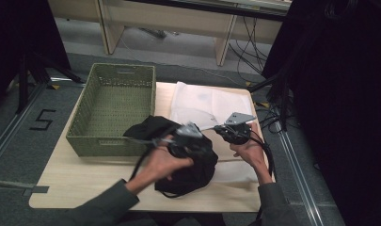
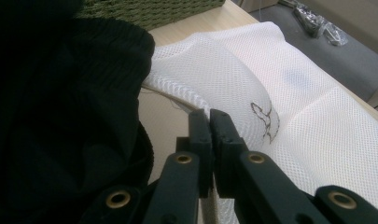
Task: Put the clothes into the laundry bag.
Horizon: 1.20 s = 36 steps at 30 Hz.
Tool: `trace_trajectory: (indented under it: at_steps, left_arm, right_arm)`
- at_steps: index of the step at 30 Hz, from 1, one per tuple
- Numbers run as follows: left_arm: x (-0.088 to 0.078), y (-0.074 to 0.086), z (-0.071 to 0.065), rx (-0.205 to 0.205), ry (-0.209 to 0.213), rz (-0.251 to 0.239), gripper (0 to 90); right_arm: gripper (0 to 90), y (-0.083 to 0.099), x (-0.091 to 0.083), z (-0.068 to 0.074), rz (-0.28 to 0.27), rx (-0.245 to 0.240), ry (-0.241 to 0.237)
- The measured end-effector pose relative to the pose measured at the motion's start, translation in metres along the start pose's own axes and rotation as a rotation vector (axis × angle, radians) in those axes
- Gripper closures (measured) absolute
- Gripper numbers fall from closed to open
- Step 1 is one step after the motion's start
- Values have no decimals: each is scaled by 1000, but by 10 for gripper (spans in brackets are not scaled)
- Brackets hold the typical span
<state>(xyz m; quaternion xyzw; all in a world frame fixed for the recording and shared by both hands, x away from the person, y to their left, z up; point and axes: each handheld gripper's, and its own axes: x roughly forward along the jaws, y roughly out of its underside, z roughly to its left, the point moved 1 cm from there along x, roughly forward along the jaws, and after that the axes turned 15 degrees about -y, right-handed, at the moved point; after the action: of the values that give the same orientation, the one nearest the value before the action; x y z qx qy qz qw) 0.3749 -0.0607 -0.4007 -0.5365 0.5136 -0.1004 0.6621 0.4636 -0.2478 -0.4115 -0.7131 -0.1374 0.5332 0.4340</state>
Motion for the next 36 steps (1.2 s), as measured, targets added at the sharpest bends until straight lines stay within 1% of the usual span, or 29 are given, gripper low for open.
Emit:
trace_trajectory:
  at_steps: [1,2,3,4,5,7,8,10,12,13,14,15,17,19,20,21,22,23,25,26,27,28,29,31,32,33,34,35,36]
  left_arm:
    - [15,8,-3,-1,-6,23,865]
    - [30,15,-4,22,-23,49,863]
    - [43,21,-4,22,-26,64,859]
    - [55,27,-3,5,-13,79,855]
    - [65,32,-3,-24,0,91,848]
    - [74,38,-6,6,-4,127,806]
    - [74,38,-10,20,16,131,753]
    - [62,34,-17,51,29,126,593]
    - [42,25,-18,69,17,98,464]
    - [30,20,-15,73,10,79,415]
    - [17,15,-11,59,-2,66,374]
    - [4,11,-5,58,-7,35,336]
    - [-21,2,11,67,-66,-6,317]
    - [-47,-2,32,58,-146,-34,282]
    - [-59,-2,46,49,-196,-44,277]
    - [-72,-1,61,29,-265,-59,262]
    - [-85,2,77,21,-337,-51,260]
    - [-95,7,92,-12,-402,-55,256]
    - [-111,19,120,-75,-495,-36,242]
    - [-116,27,133,-92,-533,-19,241]
    - [-119,34,145,-101,-556,14,237]
    - [-115,40,151,-163,-568,3,228]
    - [-112,45,158,-180,-563,38,219]
    - [-105,54,169,-226,-489,95,219]
    - [-99,57,170,-258,-465,95,259]
    - [-94,58,168,-255,-455,93,343]
    - [-93,57,167,-260,-425,83,421]
    - [-94,54,164,-252,-408,61,554]
    - [-97,50,161,-224,-429,35,665]
  right_arm:
    - [888,0,-1,2,2,19,5]
    - [889,0,-1,2,6,20,3]
    - [888,0,-1,2,15,15,-4]
    - [889,0,-1,3,16,16,-5]
    - [889,1,0,1,4,-6,-1]
    - [889,2,1,2,9,-5,-3]
    - [889,2,1,2,12,0,-1]
    - [888,2,-1,3,10,19,-5]
    - [889,3,-1,2,3,19,-1]
    - [889,3,-1,3,4,21,0]
    - [888,3,-1,2,4,8,2]
    - [888,3,-2,4,18,24,-7]
    - [888,2,-2,4,9,16,1]
    - [888,1,-3,3,10,1,-2]
    - [888,2,-3,3,12,6,-3]
    - [888,2,-2,2,11,-11,-6]
    - [888,2,-3,3,8,-7,12]
    - [888,2,-2,4,15,12,-3]
    - [888,3,-2,4,16,15,-4]
    - [888,3,-3,4,15,27,-1]
    - [888,3,-2,4,18,16,-4]
    - [888,3,-2,4,19,24,-7]
    - [888,3,-2,4,21,31,-3]
    - [888,2,-1,4,16,22,-2]
    - [888,2,-1,4,17,22,-2]
    - [888,2,-1,3,14,16,2]
    - [888,2,-1,3,12,12,4]
    - [888,2,-1,1,13,-10,17]
    - [888,2,0,3,12,17,5]
